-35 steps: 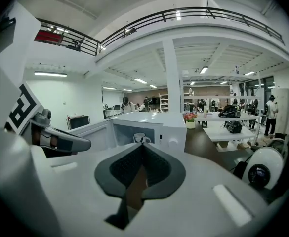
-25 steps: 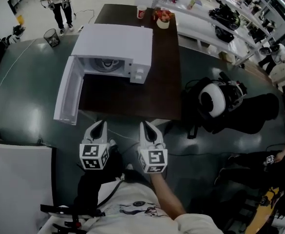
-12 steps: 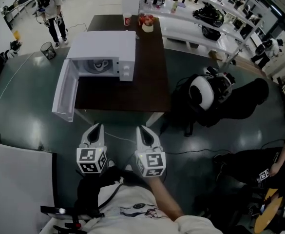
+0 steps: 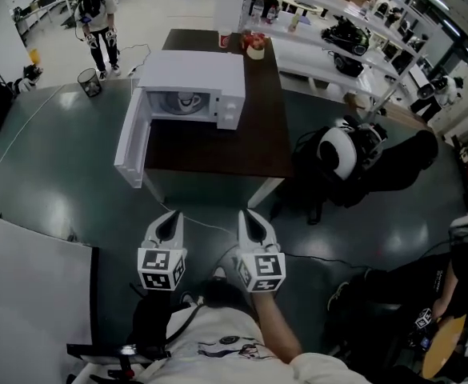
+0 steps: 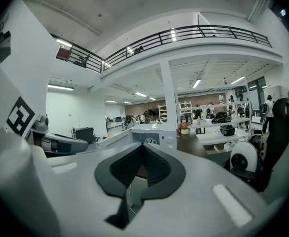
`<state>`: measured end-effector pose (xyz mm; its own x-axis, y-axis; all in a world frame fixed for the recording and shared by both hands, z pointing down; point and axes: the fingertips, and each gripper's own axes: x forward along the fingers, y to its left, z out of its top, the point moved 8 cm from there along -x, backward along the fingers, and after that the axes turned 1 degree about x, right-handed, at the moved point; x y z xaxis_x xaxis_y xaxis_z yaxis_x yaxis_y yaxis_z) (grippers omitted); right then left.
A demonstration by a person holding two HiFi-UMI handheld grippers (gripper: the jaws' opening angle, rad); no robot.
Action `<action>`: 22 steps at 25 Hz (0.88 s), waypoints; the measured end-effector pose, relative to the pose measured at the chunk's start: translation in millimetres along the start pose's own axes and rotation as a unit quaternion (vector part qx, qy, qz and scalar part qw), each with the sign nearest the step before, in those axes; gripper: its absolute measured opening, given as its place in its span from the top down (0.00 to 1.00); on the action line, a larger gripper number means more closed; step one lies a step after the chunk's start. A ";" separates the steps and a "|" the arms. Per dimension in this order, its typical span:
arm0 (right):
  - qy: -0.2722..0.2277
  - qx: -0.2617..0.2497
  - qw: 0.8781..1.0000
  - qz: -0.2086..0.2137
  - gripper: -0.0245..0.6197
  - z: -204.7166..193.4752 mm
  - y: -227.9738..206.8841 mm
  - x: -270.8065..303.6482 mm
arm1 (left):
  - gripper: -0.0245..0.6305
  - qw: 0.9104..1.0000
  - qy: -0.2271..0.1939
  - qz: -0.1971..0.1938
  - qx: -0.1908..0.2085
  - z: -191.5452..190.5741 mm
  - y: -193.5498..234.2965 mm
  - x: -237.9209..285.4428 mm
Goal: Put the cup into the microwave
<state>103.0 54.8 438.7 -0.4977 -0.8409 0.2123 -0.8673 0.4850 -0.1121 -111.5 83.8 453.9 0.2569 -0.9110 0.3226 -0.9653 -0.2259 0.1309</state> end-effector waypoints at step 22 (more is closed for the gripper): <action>-0.014 -0.006 1.000 -0.016 0.96 -12.9 75.4 -106.3 | 0.96 1.000 -0.004 -0.018 -0.014 -43.6 -21.2 -108.9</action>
<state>90.6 183.9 420.3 -0.4697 -0.8626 0.1880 -0.8828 0.4601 -0.0947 -117.1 202.8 456.8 0.2902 -0.9053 0.3103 -0.9539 -0.2479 0.1689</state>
